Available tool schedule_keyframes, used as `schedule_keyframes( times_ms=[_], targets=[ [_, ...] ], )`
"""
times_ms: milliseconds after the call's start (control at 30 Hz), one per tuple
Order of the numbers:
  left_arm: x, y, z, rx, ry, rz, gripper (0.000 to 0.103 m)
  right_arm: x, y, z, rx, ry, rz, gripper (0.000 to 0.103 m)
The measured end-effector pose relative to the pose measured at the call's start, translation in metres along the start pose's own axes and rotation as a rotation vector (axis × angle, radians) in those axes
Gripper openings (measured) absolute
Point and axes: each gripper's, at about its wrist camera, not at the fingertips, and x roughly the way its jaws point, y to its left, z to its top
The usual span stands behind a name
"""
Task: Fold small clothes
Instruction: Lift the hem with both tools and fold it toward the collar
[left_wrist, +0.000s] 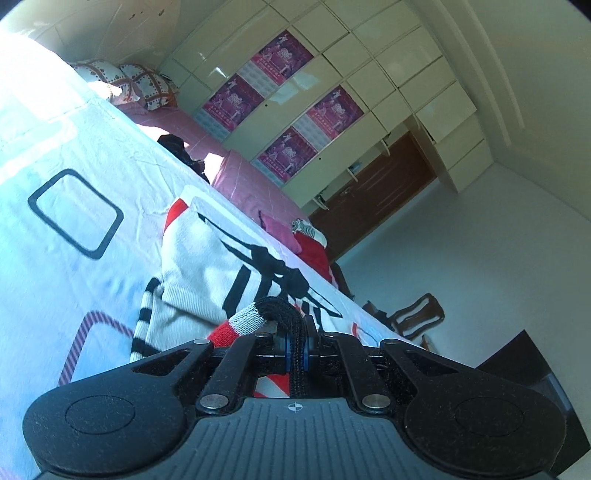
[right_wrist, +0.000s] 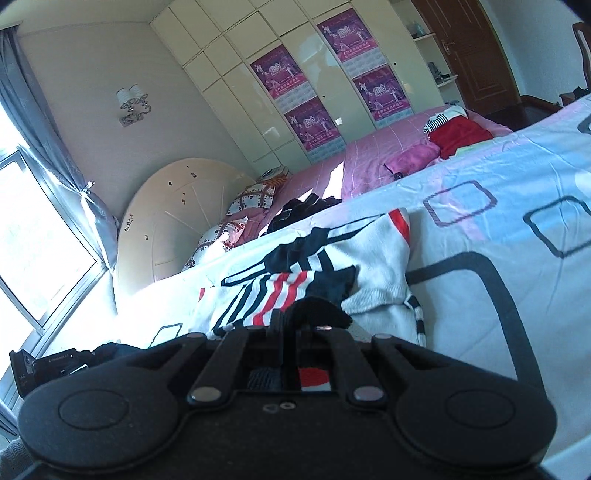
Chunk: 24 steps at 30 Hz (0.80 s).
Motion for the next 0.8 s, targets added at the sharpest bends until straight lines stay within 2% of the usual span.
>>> schedule_keyframes(
  times_ms=[200,400,800],
  targets=[
    [0.042,-0.017,0.031,0.098,-0.003,0.06,0.005,0.038,-0.013,0.036,-0.043,0.001,0.009,0.006],
    [0.074,-0.022,0.056,0.14,0.016,0.114,0.005,0.076,-0.029,0.061,-0.063,0.012,0.009,0.007],
    [0.144,-0.015,0.093,0.214,0.08,0.206,0.005,0.155,-0.072,0.087,-0.006,0.049,0.01,0.007]
  ],
)
